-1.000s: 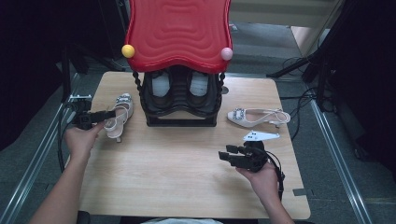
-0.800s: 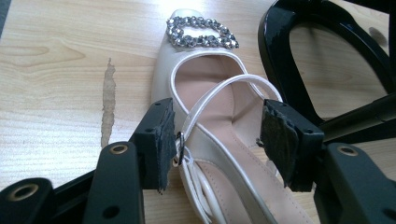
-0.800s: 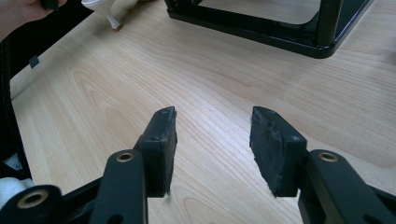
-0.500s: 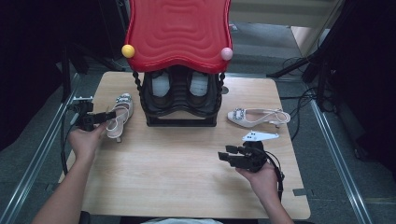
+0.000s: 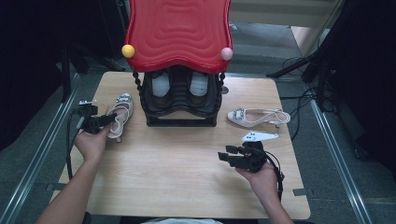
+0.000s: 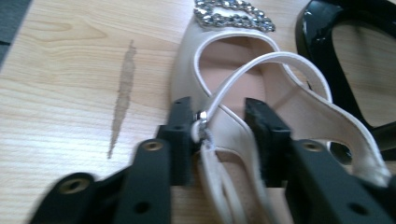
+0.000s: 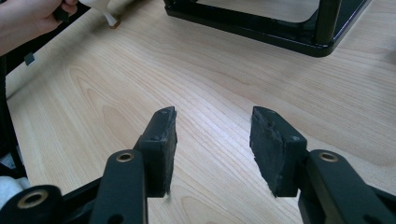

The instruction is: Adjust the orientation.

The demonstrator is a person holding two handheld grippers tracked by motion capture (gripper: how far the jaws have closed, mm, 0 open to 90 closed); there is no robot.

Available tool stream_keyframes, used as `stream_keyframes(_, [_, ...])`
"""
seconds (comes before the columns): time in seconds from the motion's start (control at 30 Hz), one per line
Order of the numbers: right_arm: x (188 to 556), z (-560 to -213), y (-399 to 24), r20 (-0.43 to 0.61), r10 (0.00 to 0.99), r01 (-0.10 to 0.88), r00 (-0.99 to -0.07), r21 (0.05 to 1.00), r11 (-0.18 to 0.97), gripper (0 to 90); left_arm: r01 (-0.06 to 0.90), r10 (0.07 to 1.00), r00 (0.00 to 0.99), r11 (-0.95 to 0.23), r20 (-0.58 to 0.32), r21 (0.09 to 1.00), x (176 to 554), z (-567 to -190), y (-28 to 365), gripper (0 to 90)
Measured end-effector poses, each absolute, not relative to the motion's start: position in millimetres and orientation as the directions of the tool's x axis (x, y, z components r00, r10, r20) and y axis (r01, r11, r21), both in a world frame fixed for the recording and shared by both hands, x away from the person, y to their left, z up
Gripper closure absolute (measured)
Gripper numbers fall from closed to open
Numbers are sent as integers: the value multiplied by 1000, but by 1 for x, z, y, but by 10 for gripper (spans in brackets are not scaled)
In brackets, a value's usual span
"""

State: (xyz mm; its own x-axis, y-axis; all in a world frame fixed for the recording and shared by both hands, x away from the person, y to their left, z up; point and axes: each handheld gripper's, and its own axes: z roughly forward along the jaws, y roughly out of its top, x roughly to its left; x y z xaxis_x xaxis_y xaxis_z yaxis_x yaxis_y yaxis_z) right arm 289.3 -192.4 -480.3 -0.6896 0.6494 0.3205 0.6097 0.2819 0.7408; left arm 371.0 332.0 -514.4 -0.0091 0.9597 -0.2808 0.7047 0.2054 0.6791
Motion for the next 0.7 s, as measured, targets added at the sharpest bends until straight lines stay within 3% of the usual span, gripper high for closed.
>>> stream_keyframes(0.13, [290,-481,-192,320,647,609,-692,739,286,526,681,937,-55,288,-345,674,367,-515,337,775])
stream_keyframes(0.27, [290,-481,-191,317,648,609,-693,739,289,527,667,915,-79,344,-396,661,366,-516,340,798])
stream_keyframes(0.4, [290,-481,-192,317,652,609,-689,741,283,527,644,847,-98,454,-522,616,366,-518,350,806])
stream_keyframes(0.7, [291,-481,-192,316,652,608,-689,742,283,525,621,769,-84,538,-634,571,364,-513,358,812])
